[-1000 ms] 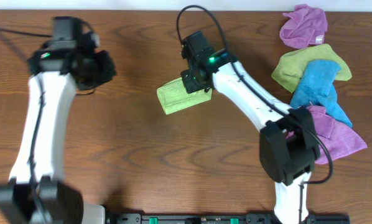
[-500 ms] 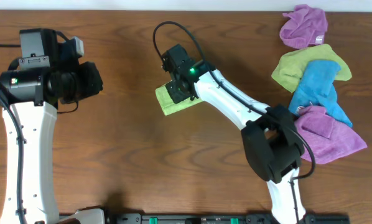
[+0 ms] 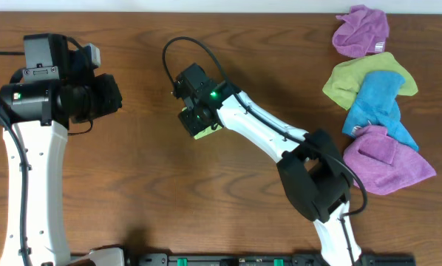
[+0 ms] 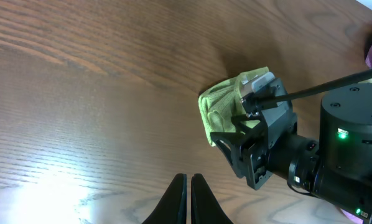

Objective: Fold the cloth

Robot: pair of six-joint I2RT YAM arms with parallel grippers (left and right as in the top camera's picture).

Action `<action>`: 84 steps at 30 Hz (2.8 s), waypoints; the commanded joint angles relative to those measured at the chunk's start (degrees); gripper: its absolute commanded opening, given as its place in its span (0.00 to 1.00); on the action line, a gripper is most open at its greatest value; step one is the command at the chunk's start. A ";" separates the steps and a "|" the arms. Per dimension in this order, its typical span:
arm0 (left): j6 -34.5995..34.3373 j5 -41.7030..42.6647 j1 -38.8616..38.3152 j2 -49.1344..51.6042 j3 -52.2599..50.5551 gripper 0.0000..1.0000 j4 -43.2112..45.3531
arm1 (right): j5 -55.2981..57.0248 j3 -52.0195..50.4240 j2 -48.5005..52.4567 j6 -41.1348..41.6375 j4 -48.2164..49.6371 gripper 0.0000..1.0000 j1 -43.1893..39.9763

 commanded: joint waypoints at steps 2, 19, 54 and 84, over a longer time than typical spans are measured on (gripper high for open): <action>1.25 0.13 0.20 -0.37 0.85 0.06 -0.15 | -2.16 1.05 0.76 -0.17 0.15 0.49 -0.55; 1.68 -0.22 0.20 0.15 0.83 0.06 0.70 | 7.85 9.88 -2.95 -2.80 -12.15 0.02 -2.67; 2.75 0.42 2.58 0.15 -4.04 0.06 7.37 | 2.10 11.02 -0.79 -0.26 -10.88 0.01 -1.75; -19.82 -9.92 -19.17 15.06 -37.53 0.06 55.47 | 5.92 -46.93 -78.53 -0.59 -9.79 0.01 -25.40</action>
